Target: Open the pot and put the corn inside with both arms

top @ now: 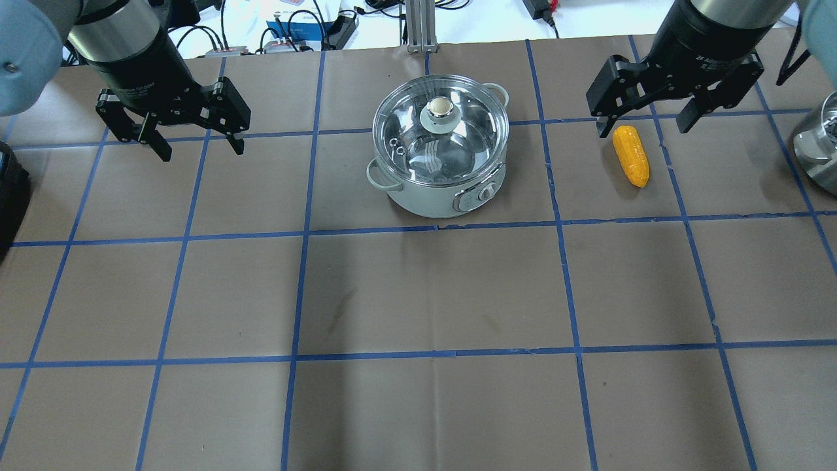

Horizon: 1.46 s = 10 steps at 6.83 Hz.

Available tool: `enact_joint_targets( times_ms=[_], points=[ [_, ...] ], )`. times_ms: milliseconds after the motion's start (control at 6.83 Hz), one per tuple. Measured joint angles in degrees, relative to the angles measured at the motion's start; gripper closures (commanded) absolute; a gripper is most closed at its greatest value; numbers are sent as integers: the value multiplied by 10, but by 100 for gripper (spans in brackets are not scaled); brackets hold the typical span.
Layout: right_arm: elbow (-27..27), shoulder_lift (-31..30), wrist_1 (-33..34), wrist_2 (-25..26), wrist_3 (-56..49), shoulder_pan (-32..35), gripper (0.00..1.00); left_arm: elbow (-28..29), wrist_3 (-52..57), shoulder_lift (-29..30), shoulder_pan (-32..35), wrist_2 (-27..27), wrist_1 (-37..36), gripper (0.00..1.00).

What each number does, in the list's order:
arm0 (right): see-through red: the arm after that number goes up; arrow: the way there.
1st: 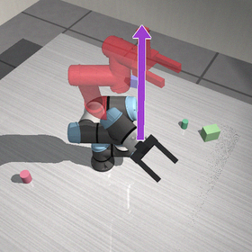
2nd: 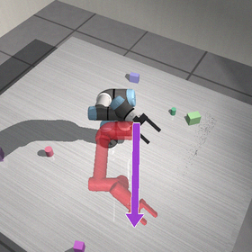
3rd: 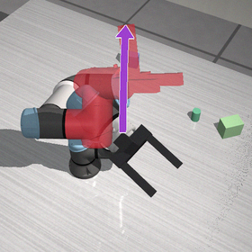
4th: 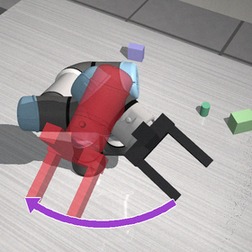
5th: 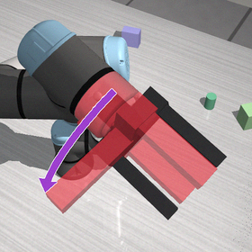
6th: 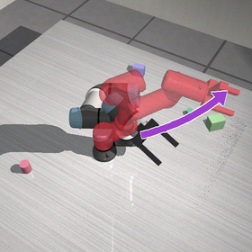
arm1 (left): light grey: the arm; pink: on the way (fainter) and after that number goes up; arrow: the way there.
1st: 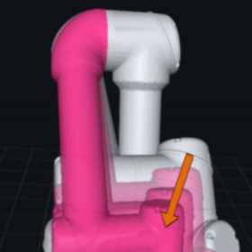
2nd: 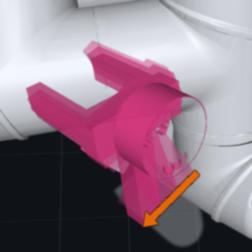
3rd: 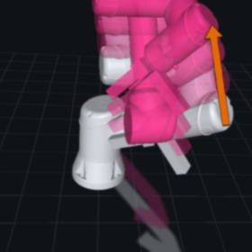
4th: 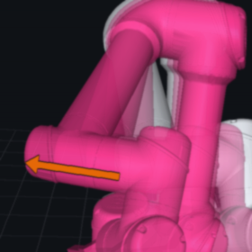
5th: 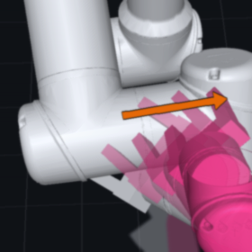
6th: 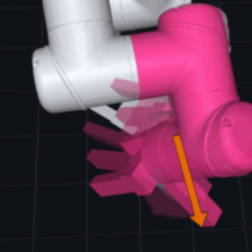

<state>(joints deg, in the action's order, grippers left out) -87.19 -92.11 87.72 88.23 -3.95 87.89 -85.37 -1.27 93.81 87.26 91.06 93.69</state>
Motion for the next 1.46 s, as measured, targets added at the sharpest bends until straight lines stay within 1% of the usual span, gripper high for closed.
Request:
enact_joint_targets(
  times_ms=[439,585,732,878,1024,1171,1317,1463],
  points=[
    [0,1,0,0,-3,-2,3,-3,-2,1,0,0,0,0],
    [1,5,4,1,-22,-13,3,-5,-5,3,0,0,-2,0],
    [2,12,11,2,-55,-36,2,-3,-7,10,4,0,-20,0],
    [3,21,16,0,-84,-66,2,3,-9,26,21,-6,-65,0],
    [4,44,27,1,-108,-92,2,16,-27,56,59,-15,-124,0],
    [3,83,56,4,-128,-106,2,42,-67,97,98,-19,-167,0],
    [2,138,109,5,-147,-117,3,85,-111,146,132,-21,-190,0],
    [2,197,179,5,-155,-122,3,137,-153,197,157,-26,-198,0]
  ],
)
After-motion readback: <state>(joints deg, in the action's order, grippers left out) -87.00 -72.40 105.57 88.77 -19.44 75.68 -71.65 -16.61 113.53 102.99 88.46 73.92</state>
